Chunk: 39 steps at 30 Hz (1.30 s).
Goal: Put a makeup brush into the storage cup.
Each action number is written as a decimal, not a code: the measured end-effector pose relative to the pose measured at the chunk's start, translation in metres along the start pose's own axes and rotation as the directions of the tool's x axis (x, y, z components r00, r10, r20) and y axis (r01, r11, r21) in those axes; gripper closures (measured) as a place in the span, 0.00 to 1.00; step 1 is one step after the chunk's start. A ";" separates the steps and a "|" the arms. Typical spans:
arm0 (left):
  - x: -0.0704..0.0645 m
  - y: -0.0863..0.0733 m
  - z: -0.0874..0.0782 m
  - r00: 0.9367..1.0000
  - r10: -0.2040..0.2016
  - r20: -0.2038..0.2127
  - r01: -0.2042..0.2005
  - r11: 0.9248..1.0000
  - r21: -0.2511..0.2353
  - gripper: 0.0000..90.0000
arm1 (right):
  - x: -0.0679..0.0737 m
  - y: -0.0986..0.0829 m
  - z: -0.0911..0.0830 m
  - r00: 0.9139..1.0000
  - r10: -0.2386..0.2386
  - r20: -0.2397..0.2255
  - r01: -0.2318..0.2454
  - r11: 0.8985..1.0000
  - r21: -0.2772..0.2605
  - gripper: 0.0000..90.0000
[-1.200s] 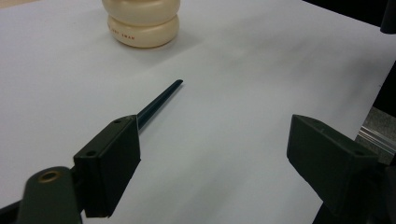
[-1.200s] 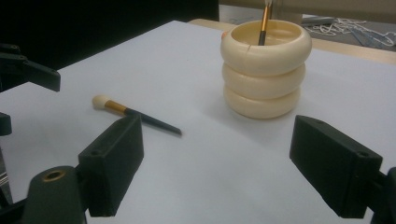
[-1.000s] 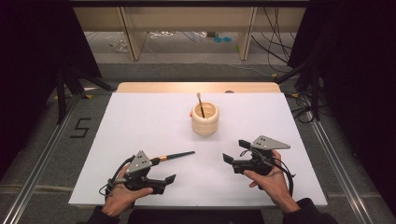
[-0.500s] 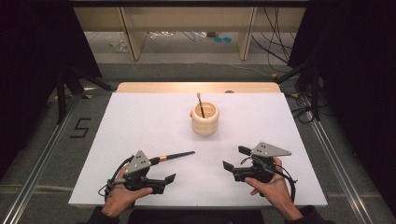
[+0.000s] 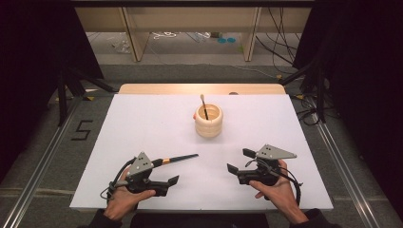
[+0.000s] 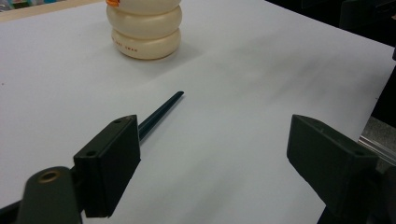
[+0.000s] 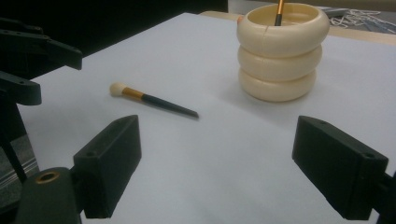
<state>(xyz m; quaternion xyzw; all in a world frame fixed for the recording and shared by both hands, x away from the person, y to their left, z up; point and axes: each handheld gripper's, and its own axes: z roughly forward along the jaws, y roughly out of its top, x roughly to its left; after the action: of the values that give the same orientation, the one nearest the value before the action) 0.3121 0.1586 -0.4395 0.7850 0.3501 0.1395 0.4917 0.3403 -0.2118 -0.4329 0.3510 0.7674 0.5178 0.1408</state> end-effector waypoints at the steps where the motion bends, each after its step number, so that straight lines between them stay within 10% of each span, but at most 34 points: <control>1: -0.001 0.000 -0.001 1.000 -0.003 -0.012 0.003 1.000 -0.003 0.19 | 0.000 0.000 0.000 1.000 0.003 -0.003 -0.003 1.000 0.004 0.18; 26: 0.039 0.025 0.017 0.997 0.038 -0.073 -0.034 0.998 0.051 0.19 | 0.001 0.001 0.003 1.000 -0.008 -0.001 0.008 1.000 0.004 0.18; 32: 0.055 0.032 0.027 0.993 0.099 -0.062 -0.088 0.983 0.160 0.20 | 0.001 0.001 0.005 1.000 -0.005 -0.009 0.005 1.000 0.013 0.18; 39: 0.065 0.036 0.042 0.985 0.168 -0.037 -0.150 0.944 0.293 0.26 | 0.001 0.001 0.005 1.000 -0.018 -0.010 0.018 1.000 0.004 0.19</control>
<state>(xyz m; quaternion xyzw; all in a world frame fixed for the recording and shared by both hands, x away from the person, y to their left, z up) 0.3967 0.1656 -0.4366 0.8694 0.3173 0.1498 0.3478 0.3431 -0.2076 -0.4341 0.3419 0.7722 0.5167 0.1410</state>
